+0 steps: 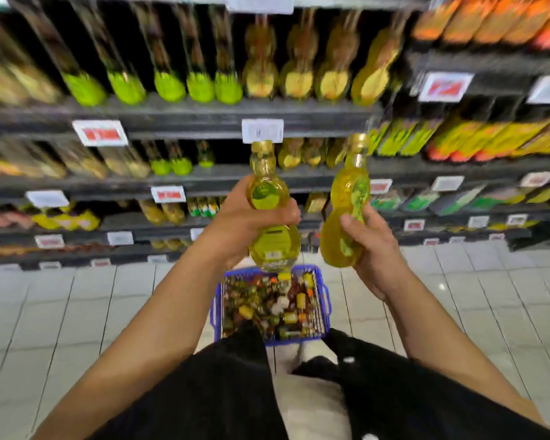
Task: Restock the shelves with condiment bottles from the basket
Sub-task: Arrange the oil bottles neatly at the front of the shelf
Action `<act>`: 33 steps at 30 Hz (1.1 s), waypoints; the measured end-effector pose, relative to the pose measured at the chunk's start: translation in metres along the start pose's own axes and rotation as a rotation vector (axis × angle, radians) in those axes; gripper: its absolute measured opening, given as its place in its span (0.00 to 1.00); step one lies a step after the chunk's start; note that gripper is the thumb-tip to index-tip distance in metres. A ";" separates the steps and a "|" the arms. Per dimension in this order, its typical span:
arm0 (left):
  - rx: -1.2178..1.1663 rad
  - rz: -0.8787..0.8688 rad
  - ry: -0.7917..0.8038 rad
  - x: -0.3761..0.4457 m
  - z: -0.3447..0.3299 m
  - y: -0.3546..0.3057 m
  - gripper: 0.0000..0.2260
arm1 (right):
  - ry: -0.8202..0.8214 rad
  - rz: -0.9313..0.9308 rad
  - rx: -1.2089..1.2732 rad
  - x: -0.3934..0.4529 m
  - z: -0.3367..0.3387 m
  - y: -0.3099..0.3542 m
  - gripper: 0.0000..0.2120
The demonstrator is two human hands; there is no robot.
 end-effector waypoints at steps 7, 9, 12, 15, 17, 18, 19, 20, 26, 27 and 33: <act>0.311 -0.177 -0.178 0.023 -0.031 -0.087 0.39 | -0.010 0.121 -0.054 0.015 -0.012 0.070 0.25; 0.411 -0.217 -0.258 0.037 -0.047 -0.110 0.41 | 0.062 0.180 0.001 0.026 -0.001 0.096 0.21; 0.501 -0.277 -0.329 0.047 -0.059 -0.131 0.41 | 0.136 0.203 0.067 0.037 0.007 0.124 0.23; 0.495 -0.343 -0.383 0.064 -0.081 -0.165 0.34 | 0.263 0.274 0.044 0.056 0.027 0.177 0.24; 0.492 -0.426 -0.397 0.078 -0.096 -0.197 0.29 | 0.305 0.323 -0.086 0.072 0.034 0.219 0.25; 0.500 -0.450 -0.397 0.087 -0.102 -0.211 0.29 | 0.297 0.346 -0.169 0.083 0.037 0.236 0.24; 0.510 -0.471 -0.402 0.095 -0.108 -0.224 0.29 | 0.278 0.363 -0.247 0.095 0.039 0.252 0.23; 0.526 -0.495 -0.421 0.103 -0.113 -0.236 0.29 | 0.254 0.379 -0.316 0.106 0.039 0.266 0.21; 0.707 -0.650 -0.554 0.142 -0.124 -0.289 0.27 | 0.312 0.457 -0.245 0.154 0.024 0.317 0.19; 0.740 -0.672 -0.568 0.148 -0.126 -0.296 0.26 | 0.327 0.506 -0.260 0.159 0.019 0.324 0.18; 0.891 -0.702 -0.532 0.183 -0.135 -0.310 0.24 | 0.244 0.715 -0.399 0.187 -0.002 0.347 0.14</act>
Point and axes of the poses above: each hand's wrist, its own x-axis towards the middle knuckle, its own z-axis out of the back of the hand, y = z × x, the point moved 4 cm from there along x, towards the middle knuckle
